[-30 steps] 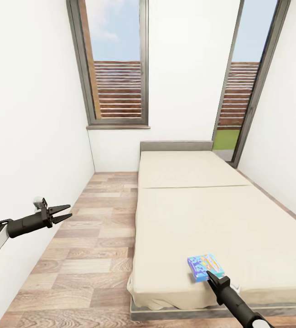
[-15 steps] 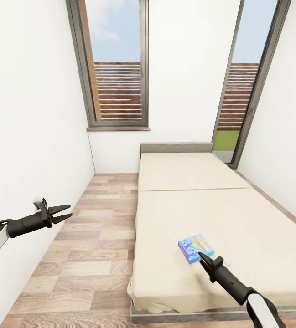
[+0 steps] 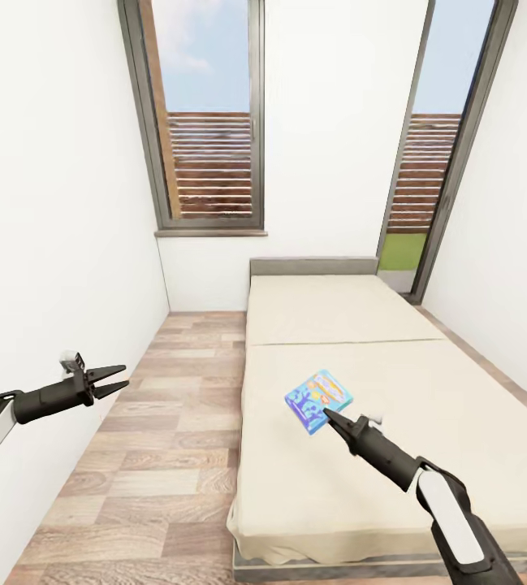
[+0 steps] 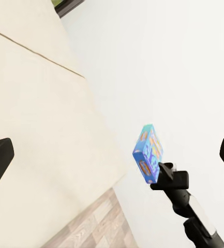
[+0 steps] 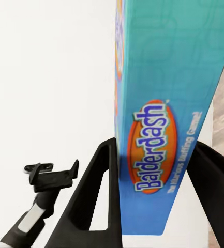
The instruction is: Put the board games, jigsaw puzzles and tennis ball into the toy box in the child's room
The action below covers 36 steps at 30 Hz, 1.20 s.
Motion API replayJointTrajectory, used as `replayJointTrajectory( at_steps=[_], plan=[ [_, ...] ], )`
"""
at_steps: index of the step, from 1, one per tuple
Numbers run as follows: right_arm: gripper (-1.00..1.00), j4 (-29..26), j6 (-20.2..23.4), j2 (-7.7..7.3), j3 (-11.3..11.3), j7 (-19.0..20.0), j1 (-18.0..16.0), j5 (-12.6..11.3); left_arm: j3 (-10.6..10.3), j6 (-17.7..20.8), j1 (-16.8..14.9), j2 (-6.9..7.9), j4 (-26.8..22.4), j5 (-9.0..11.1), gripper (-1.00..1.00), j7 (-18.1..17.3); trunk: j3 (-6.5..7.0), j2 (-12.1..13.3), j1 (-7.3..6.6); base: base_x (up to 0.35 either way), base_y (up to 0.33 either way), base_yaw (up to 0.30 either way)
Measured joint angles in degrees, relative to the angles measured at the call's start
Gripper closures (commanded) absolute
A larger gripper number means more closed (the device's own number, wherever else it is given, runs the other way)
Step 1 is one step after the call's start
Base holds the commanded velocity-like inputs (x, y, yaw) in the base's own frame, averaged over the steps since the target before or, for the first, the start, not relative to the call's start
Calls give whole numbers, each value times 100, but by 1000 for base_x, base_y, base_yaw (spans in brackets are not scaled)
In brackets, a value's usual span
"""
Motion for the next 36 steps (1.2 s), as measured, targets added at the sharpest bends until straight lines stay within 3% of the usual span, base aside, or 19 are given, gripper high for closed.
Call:
replayJointTrajectory(
  at_steps=[8,23,28,36],
  plan=[
    [100,-833,5,-8,52,86,23,-30,-6,8,0,4,-2,0,-100,1,144,321,-176,0,0,0],
    [100,-891,-11,1,49,13,22,25,-29,12,0,-3,-3,0,-100,0,413,923,-505,0,0,0],
    [100,-879,104,-59,57,-817,25,22,-31,9,0,-9,-6,0,-100,5,503,1123,-615,0,0,0],
    [100,-1185,241,-34,26,-1064,26,-27,-36,9,1,-27,-8,0,-100,7,647,1444,-791,0,0,0]
  ],
)
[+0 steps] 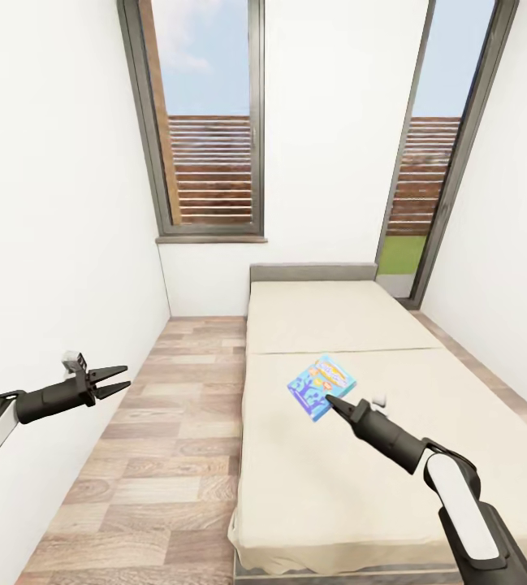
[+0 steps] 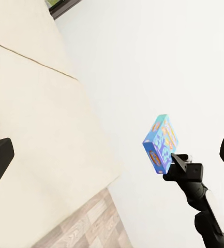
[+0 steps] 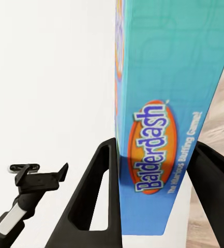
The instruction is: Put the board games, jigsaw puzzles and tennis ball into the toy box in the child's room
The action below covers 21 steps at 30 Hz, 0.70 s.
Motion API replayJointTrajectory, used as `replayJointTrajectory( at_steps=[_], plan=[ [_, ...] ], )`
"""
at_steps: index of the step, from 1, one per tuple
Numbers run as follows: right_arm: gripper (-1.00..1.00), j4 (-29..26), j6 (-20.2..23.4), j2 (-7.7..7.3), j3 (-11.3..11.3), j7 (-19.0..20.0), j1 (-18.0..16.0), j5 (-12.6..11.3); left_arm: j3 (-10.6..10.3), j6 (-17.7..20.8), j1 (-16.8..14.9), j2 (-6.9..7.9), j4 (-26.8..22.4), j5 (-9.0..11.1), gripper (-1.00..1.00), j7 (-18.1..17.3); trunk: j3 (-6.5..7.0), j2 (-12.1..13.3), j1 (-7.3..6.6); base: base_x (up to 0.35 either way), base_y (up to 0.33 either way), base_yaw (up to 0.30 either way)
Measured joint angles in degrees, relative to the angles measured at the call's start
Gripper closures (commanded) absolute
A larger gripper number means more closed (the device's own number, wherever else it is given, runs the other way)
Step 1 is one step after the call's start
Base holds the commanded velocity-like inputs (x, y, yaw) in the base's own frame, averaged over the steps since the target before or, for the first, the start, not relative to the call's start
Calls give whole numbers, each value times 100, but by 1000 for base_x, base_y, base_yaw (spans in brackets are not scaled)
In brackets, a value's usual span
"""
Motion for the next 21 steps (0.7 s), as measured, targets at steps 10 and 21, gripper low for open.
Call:
replayJointTrajectory(
  at_steps=[10,21],
  plan=[
    [100,-35,15,17,-52,-3,0,-10,-6,8,0,-90,-1,-10,-100,8,180,401,-220,0,0,0],
    [100,-39,-4,21,-52,-2,-1,-8,-13,16,-8,-138,-1,-25,-100,11,377,843,-461,0,0,0]
  ],
)
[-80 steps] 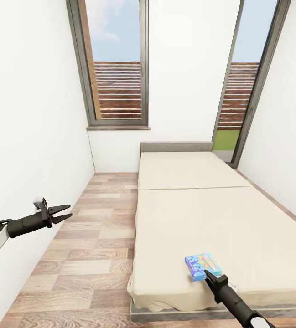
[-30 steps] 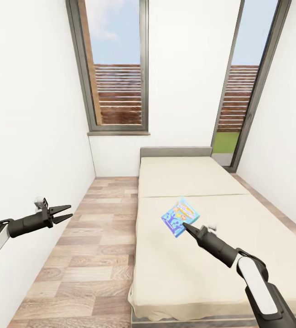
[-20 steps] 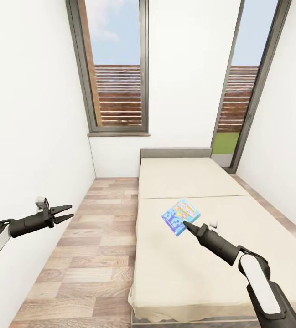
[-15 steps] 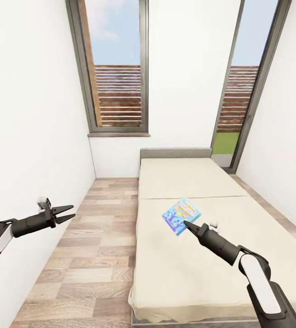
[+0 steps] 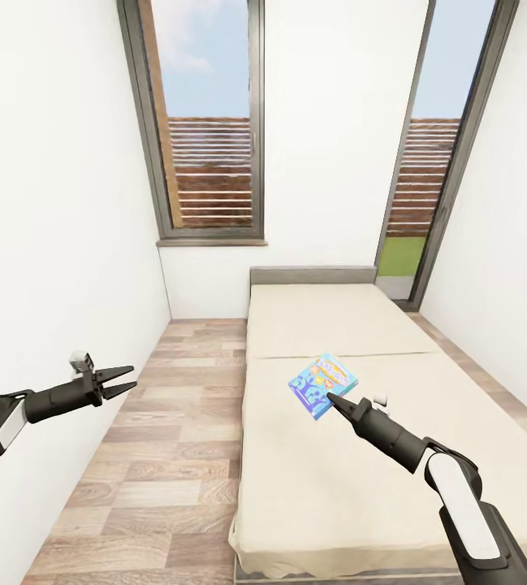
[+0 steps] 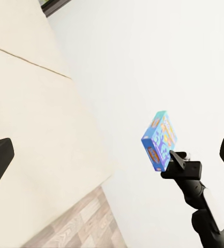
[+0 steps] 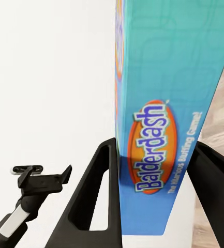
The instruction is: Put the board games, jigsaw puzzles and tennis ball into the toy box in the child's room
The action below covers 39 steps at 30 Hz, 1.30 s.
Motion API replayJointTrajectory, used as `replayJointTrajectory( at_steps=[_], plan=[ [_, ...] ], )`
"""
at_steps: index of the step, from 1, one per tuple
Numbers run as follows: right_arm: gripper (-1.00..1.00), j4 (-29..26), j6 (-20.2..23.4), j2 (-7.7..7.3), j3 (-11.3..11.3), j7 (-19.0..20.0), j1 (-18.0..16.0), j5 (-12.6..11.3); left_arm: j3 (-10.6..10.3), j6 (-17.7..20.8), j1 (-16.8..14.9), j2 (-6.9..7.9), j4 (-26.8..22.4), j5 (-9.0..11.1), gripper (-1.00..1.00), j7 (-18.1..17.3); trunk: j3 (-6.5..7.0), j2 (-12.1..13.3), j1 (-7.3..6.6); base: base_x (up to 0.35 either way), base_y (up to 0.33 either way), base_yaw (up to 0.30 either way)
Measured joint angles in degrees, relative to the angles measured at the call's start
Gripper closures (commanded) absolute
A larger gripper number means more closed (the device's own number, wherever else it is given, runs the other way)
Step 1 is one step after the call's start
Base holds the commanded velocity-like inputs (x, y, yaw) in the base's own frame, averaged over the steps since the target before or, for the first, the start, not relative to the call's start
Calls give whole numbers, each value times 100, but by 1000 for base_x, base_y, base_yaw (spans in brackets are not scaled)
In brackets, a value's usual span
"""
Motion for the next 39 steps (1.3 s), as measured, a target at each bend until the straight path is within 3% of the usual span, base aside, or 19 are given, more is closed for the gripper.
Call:
replayJointTrajectory(
  at_steps=[14,39],
  plan=[
    [100,6,-16,5,0,8,2,4,0,-8,-2,-7,1,-17,-100,1,244,562,-308,0,0,-40],
    [100,57,-30,5,-9,35,0,35,-3,1,-3,-7,2,-38,-100,17,608,1566,-857,0,0,-247]
  ],
)
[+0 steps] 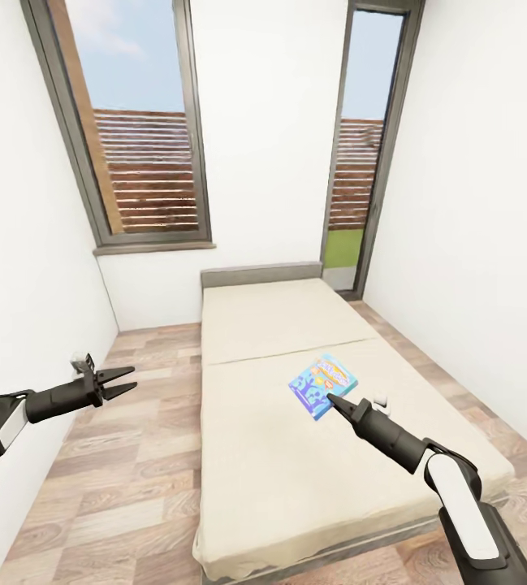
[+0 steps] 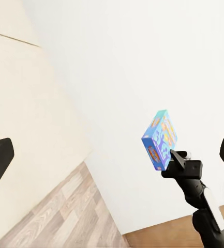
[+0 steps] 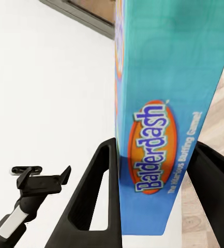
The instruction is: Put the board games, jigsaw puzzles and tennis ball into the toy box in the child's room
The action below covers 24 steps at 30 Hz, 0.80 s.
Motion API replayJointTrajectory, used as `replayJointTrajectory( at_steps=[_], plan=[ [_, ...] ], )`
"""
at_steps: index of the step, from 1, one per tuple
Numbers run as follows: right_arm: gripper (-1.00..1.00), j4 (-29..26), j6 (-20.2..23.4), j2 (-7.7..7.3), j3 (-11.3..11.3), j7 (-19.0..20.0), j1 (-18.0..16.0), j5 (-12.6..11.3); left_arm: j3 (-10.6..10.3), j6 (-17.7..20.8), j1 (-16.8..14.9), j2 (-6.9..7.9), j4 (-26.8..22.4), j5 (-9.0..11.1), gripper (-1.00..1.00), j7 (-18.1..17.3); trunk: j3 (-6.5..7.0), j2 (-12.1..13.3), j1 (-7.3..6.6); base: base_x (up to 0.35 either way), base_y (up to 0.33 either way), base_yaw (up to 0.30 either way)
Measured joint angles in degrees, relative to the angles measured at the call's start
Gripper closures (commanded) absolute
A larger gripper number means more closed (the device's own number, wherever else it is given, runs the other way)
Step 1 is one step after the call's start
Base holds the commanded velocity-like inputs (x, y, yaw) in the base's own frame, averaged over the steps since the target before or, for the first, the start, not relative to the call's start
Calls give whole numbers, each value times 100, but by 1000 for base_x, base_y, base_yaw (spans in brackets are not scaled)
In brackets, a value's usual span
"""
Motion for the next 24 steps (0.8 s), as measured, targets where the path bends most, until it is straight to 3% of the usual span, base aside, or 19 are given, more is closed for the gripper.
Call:
replayJointTrajectory(
  at_steps=[24],
  plan=[
    [100,11,-7,-1,-2,-1,3,0,3,9,0,-1,0,-4,-100,15,347,964,-528,0,0,-255]
  ],
)
